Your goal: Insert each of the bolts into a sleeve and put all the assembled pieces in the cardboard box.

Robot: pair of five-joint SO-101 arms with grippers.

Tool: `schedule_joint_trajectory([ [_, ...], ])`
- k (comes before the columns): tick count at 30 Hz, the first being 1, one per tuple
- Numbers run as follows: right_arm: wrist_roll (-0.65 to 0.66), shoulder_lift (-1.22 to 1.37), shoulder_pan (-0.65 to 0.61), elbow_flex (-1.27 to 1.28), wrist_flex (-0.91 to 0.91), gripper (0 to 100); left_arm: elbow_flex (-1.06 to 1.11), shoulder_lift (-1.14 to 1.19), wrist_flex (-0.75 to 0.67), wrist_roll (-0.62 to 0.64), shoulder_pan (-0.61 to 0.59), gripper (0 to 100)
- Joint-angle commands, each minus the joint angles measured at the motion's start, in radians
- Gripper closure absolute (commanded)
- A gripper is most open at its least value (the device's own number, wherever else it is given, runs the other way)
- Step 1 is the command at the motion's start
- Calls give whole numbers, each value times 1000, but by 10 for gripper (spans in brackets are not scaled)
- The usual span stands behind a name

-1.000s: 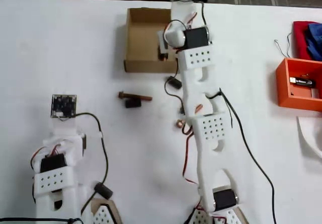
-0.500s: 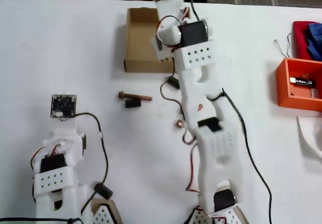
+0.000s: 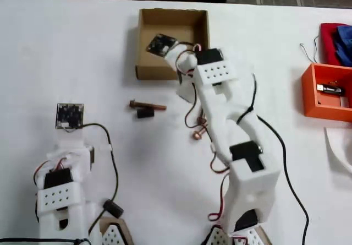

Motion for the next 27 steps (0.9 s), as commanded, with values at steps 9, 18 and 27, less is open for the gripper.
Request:
schedule_joint_trajectory([
  [9,21,248,30,-233,48,841,-4,-12,-18,-11,-8,872],
  [18,21,414,56,-408,108,855,-4,-12,-18,-11,-8,872],
  [27,18,460,33,-548,203,900,-4,-12,-18,-11,-8,872],
])
